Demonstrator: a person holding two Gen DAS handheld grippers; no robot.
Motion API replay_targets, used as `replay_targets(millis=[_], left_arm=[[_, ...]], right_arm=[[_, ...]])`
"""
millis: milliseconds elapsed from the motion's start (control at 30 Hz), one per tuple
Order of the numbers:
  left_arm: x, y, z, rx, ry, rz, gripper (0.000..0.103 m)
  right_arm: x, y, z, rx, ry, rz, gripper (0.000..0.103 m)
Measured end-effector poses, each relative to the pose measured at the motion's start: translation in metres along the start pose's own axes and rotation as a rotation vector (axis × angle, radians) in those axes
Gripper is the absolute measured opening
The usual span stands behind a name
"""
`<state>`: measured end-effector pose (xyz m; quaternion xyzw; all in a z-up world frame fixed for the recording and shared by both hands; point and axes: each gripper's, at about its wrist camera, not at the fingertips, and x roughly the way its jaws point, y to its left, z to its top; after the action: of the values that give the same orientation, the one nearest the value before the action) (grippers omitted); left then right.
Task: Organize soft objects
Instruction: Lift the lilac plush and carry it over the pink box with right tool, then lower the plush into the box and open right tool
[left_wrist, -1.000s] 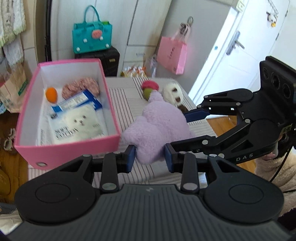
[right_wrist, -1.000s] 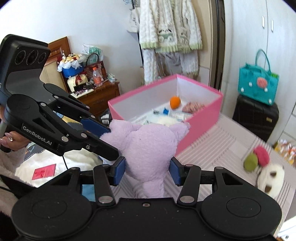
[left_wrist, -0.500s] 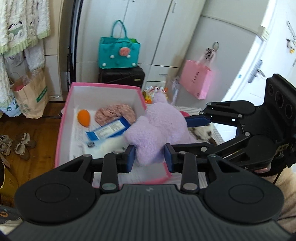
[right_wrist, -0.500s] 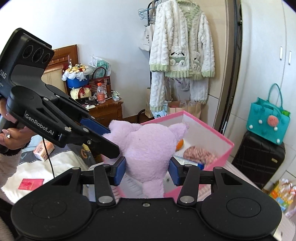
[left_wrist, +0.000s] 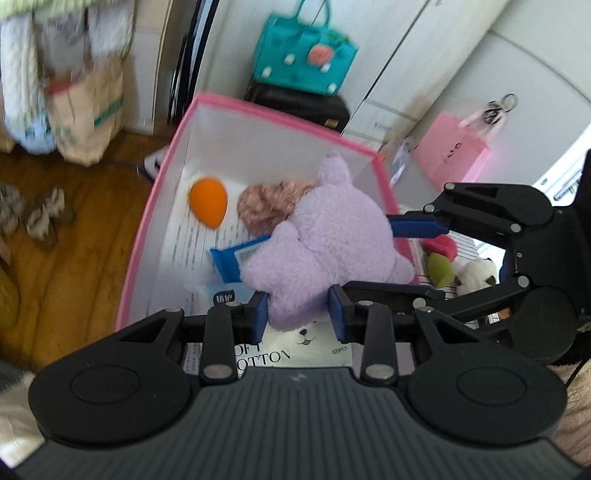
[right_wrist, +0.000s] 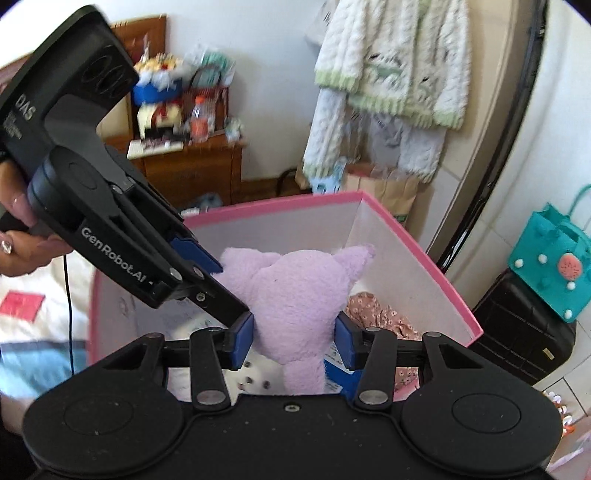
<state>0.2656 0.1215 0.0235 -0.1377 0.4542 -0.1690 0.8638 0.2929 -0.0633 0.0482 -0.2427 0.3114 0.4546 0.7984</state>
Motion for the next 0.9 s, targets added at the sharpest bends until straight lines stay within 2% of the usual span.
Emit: replay_targets(millis=[367, 467, 600, 800, 900], left_arm=[[0.047, 0.014, 0.011, -0.075, 0.165, 0.020, 0.033], [0.053, 0.015, 0.012, -0.065, 0.205, 0.032, 0.032], [0.049, 0.016, 0.012, -0.062, 0.208, 0.020, 0.032], [0.034, 0.018, 0.016, -0.035, 0.151, 0.027, 0.034], [0.037, 0.016, 0.018, -0.018, 0.128, 0.050, 0.032]], right_arm=[[0.043, -0.011, 0.009, -0.094, 0.177, 0.042, 0.052], [0.052, -0.010, 0.012, -0.128, 0.213, 0.043, 0.052], [0.057, -0.012, 0.011, -0.124, 0.245, 0.038, 0.051], [0.063, -0.014, 0.012, -0.129, 0.293, 0.011, 0.051], [0.066, -0.014, 0.012, -0.140, 0.316, -0.029, 0.051]])
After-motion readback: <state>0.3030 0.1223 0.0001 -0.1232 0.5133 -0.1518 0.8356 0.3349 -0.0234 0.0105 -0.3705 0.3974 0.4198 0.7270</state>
